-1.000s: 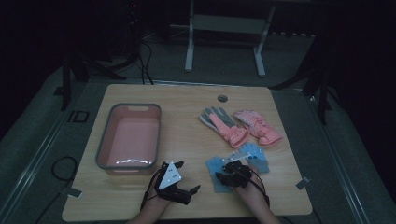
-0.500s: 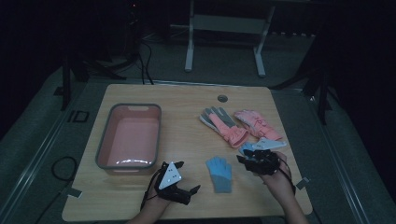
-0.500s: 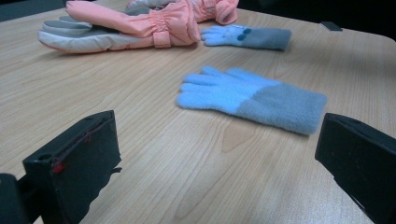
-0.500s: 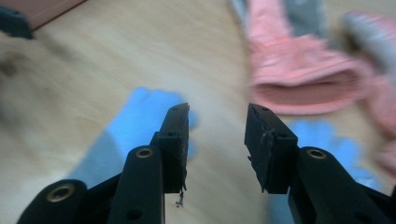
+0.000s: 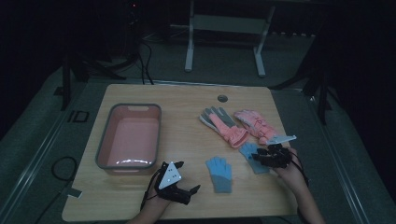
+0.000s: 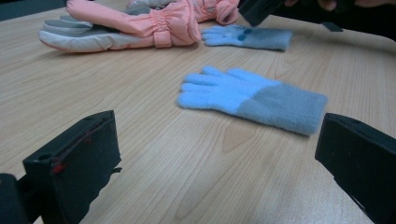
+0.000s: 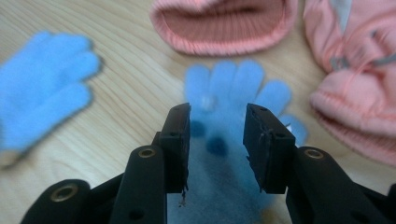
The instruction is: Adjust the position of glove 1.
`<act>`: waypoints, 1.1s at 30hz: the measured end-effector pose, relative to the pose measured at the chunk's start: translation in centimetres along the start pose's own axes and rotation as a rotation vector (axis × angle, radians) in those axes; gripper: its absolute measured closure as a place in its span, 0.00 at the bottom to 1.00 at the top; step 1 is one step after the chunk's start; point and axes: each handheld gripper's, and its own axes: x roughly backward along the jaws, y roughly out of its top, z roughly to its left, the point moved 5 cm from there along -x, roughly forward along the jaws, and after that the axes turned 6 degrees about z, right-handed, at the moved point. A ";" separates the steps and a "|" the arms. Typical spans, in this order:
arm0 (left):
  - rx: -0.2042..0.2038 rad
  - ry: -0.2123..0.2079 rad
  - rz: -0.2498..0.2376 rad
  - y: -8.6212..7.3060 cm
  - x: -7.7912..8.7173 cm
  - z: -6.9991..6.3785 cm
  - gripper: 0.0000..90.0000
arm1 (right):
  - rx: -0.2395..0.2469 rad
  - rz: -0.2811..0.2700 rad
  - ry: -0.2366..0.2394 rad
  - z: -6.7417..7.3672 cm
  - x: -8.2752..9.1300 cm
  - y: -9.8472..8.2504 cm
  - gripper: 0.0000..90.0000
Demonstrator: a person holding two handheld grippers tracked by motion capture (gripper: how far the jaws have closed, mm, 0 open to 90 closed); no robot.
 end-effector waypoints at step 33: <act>-0.005 0.004 0.006 0.0 0.0 0.0 0.00 | -0.205 -0.100 -0.143 5.1 4.7 -0.8 0.95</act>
